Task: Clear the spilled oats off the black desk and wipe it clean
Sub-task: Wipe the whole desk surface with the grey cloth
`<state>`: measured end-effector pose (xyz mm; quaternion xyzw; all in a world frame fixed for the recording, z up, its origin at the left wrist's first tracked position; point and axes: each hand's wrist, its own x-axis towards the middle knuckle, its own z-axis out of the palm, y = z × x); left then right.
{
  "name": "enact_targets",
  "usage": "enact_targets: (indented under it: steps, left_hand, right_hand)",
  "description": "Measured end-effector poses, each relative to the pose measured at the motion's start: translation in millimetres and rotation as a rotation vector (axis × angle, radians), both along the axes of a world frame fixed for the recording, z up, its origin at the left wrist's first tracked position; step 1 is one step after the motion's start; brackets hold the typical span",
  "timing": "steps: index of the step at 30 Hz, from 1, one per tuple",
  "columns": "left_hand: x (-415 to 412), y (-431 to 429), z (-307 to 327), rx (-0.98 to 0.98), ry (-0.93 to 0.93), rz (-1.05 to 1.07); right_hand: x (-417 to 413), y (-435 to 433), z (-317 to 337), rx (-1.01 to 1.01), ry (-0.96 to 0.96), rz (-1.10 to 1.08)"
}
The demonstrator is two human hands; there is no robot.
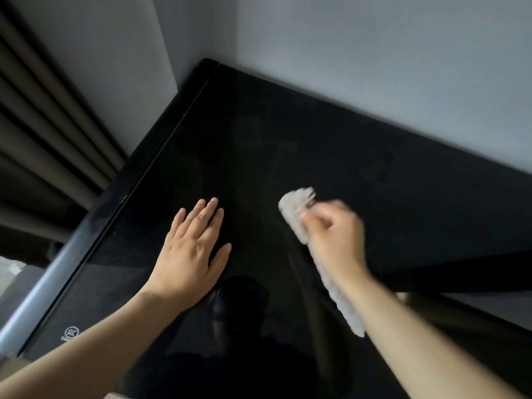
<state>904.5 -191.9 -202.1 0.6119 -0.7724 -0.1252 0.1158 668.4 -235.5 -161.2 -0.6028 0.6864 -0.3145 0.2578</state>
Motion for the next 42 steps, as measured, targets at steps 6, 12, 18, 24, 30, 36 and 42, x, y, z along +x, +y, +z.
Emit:
enact_targets:
  steps: [6,12,18,24,30,36,42]
  left_hand:
    - [12.1,2.2,0.2,-0.045,0.014,0.028]
    - [16.5,12.2,-11.1,-0.032,0.013,0.04]
    - [17.2,12.9,-4.8,-0.048,0.014,0.065]
    - [17.3,9.0,-3.2,-0.065,0.022,0.058]
    - [15.3,11.3,-8.5,-0.047,-0.001,0.057]
    - [14.0,10.3,-3.4,-0.06,0.0,0.061]
    - [15.8,8.1,-4.5,-0.066,0.017,0.057]
  right_hand:
    - [-6.6,-68.2,-5.8,-0.019,0.244,-0.221]
    - [43.5,25.4,-30.2,-0.103,0.277,0.004]
    - [23.8,27.7,6.9,0.009,0.032,-0.018]
    - [16.6,-28.0,-17.6,-0.028,0.293,-0.302]
    - [66.4,68.9,-26.5,-0.081,0.295,-0.037]
    - [34.9,63.7,17.7,0.041,0.02,-0.009]
    - [16.0,-10.3,-8.7,-0.005,0.257,-0.275]
